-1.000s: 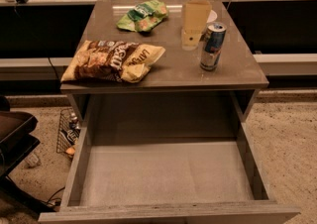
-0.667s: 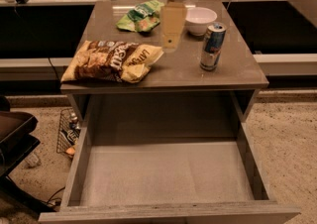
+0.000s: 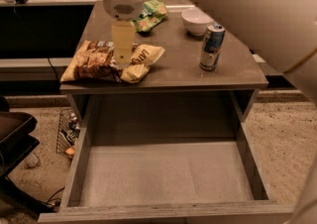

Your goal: Place brown chip bag into top drawer

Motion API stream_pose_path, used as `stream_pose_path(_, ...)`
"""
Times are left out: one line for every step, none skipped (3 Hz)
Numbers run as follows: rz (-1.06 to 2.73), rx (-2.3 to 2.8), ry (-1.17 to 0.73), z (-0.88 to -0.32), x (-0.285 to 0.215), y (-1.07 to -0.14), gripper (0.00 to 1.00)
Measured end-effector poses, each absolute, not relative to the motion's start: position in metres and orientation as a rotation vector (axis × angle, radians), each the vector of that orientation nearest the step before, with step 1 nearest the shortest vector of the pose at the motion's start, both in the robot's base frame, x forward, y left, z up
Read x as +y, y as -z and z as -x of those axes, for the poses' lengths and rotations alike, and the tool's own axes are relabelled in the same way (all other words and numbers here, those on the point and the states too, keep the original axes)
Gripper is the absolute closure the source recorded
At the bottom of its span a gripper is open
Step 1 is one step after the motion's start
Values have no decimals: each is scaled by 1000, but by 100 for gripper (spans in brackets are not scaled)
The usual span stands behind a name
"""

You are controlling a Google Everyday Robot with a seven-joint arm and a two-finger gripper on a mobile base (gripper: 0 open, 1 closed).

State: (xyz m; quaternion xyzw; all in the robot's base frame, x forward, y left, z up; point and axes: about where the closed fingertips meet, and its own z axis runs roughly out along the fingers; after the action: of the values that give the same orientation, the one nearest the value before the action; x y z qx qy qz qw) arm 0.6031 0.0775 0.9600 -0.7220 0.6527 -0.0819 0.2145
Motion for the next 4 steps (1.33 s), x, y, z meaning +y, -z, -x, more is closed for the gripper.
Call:
stream_pose_path(2035,1834,103,-616,112,-917,0)
stream_pose_path(2040,1858,8,-634,132,-875,0)
stream_pose_path(2049,1871,-41,-641,144,-845,13)
stream_pose_path(2069,1866,-75,-643,158,-819,37)
